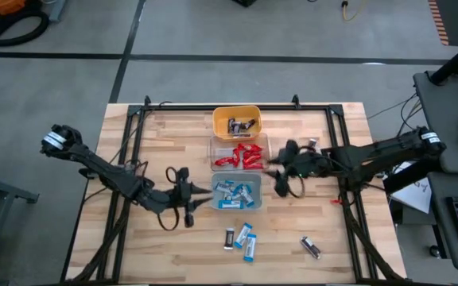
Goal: Organize candy in baskets
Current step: Put the brown chocolate bar into the yellow bin
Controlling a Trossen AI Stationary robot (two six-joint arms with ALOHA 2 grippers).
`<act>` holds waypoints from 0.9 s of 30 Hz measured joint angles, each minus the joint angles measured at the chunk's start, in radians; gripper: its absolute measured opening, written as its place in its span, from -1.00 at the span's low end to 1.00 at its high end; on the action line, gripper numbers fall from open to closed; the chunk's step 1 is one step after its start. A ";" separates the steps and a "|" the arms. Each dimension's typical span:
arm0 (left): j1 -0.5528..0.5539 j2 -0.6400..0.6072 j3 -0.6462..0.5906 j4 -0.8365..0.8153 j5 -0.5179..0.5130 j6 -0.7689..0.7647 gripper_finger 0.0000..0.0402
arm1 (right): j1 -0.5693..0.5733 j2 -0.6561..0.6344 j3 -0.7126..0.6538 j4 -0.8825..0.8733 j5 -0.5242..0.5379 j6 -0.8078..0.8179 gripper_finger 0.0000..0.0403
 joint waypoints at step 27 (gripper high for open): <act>-0.222 0.550 0.385 -0.155 0.006 -0.032 -0.61 | 0.593 0.348 0.015 0.078 -0.088 0.388 -0.42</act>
